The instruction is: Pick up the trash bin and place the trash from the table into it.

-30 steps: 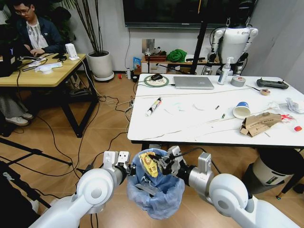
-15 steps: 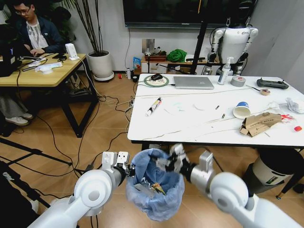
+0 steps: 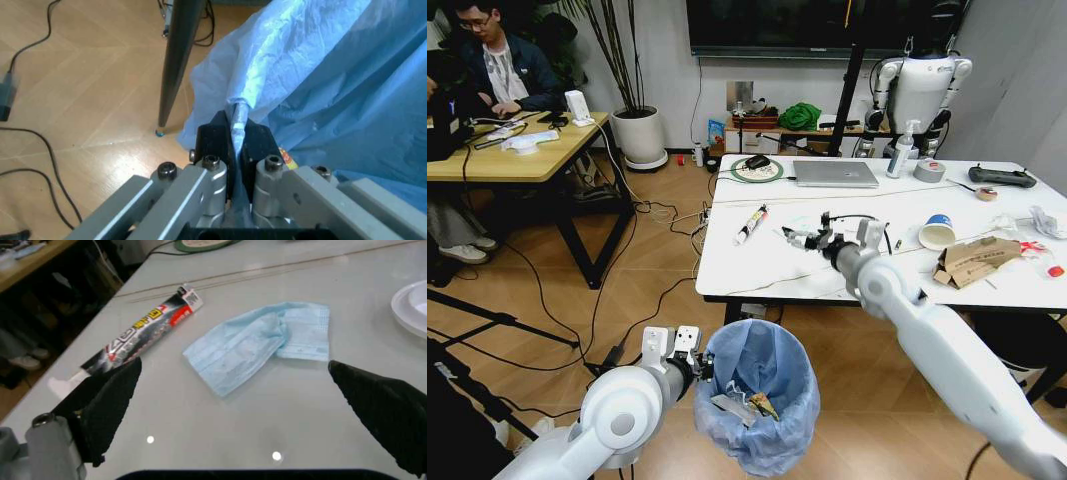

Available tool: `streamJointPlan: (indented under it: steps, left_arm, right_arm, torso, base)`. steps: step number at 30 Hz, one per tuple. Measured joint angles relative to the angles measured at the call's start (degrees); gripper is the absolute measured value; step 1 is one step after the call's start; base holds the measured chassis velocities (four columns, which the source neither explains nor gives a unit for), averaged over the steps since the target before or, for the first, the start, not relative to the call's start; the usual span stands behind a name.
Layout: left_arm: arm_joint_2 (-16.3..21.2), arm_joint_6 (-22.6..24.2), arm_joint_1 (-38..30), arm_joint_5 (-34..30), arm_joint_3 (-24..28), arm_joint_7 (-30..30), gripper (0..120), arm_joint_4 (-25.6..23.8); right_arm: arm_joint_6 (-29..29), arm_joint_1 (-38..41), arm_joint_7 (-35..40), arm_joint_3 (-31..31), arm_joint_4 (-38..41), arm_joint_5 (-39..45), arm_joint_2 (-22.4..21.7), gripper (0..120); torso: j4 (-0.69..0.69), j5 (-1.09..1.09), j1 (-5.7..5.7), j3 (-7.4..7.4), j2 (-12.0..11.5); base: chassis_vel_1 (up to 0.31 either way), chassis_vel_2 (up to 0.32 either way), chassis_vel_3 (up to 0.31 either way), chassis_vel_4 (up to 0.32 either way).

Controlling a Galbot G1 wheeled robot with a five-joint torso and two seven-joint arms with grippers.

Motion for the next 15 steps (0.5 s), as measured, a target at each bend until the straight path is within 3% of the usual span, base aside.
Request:
streamJointPlan:
  steps: [5, 9, 15]
  left_arm:
    - [-0.09, 0.00, 0.01, 0.06, 0.15, 0.00, 0, 0.01]
    - [-0.17, 0.00, -0.55, 0.04, 0.51, 0.26, 0, 0.47]
    - [-0.20, 0.00, -0.62, -0.16, 0.59, 0.48, 0, 0.38]
  right_arm:
    - [-0.28, 1.54, 0.02, -0.57, -2.74, -0.38, 1.04, 100]
    - [-0.72, 8.09, -0.16, -2.25, -12.65, -2.54, 7.02, 99]
    - [-0.53, 12.71, -2.36, -3.12, -21.06, -6.19, 9.92, 93]
  torso:
    - [-0.01, 0.01, 0.00, 0.00, 0.00]
    - [0.01, 0.01, -0.01, -0.01, 0.00]
    - [0.00, -0.01, -0.01, -0.01, 0.00]
  base:
    - [0.000, 0.000, 0.000, 0.000]
    - [0.000, 0.000, 0.000, 0.000]
    - [0.000, 0.000, 0.000, 0.000]
